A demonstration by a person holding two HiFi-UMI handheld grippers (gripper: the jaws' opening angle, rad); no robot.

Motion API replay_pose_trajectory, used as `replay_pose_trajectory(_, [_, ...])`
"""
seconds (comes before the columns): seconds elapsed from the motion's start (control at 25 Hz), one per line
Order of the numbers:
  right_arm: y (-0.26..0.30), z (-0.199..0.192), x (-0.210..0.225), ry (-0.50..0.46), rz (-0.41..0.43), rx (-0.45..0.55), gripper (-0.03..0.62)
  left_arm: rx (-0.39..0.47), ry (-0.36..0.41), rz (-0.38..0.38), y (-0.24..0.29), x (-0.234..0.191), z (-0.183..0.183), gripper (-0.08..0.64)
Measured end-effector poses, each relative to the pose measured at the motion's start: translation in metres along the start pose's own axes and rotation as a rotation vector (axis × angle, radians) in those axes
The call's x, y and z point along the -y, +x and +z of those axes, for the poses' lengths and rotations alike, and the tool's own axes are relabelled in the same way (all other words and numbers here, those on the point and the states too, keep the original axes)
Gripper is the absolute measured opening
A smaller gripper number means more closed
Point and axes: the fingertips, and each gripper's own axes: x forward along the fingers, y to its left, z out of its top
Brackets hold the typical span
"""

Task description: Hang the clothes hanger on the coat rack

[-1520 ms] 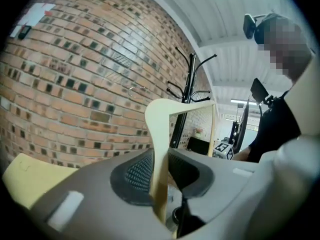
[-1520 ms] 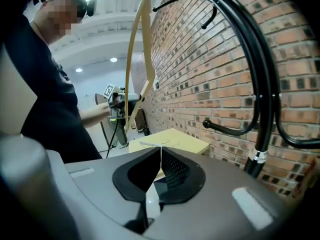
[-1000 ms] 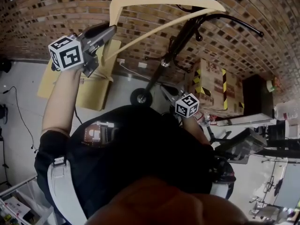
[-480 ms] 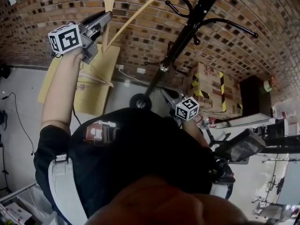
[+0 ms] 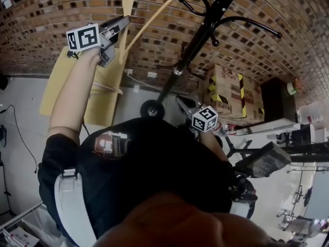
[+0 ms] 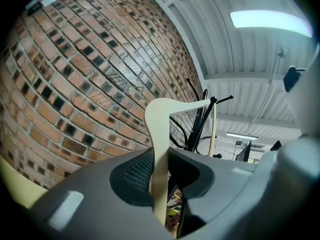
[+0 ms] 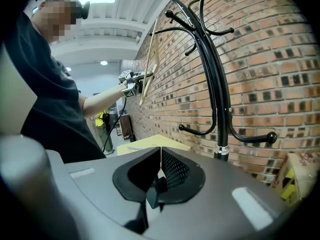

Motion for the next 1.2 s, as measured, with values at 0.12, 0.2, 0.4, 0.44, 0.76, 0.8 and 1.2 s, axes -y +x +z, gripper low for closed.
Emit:
replay_pose_trajectory(0.12, [-0.003,-0.003,0.001,0.005,-0.008,-0.002,0.018,-0.039,-0.015,0.004,0.009,-0.004,-0.022,0.089])
replay_pose_trajectory(0.2, [-0.005,-0.004,-0.001,0.008,-0.011,-0.003,0.018,-0.056,-0.040,0.002,0.014,-0.007,-0.037,0.089])
replay_pose_trajectory(0.4, [-0.011,-0.007,-0.001,0.014,-0.019,-0.001,0.018,-0.068,-0.097,-0.013,0.030,-0.007,-0.061,0.089])
replay_pose_trajectory(0.44, [-0.012,-0.007,-0.001,0.015,-0.021,0.001,0.018,-0.072,-0.100,-0.011,0.033,-0.007,-0.064,0.089])
replay_pose_trajectory(0.76, [-0.025,-0.016,0.003,0.029,-0.038,0.005,0.018,-0.115,-0.062,0.017,0.055,-0.008,-0.076,0.089])
replay_pose_trajectory(0.8, [-0.027,-0.018,0.002,0.030,-0.039,0.004,0.018,-0.117,-0.075,0.013,0.058,-0.008,-0.080,0.089])
replay_pose_trajectory(1.2, [-0.039,-0.025,0.003,0.038,-0.044,0.004,0.018,-0.164,-0.136,-0.002,0.088,-0.007,-0.123,0.091])
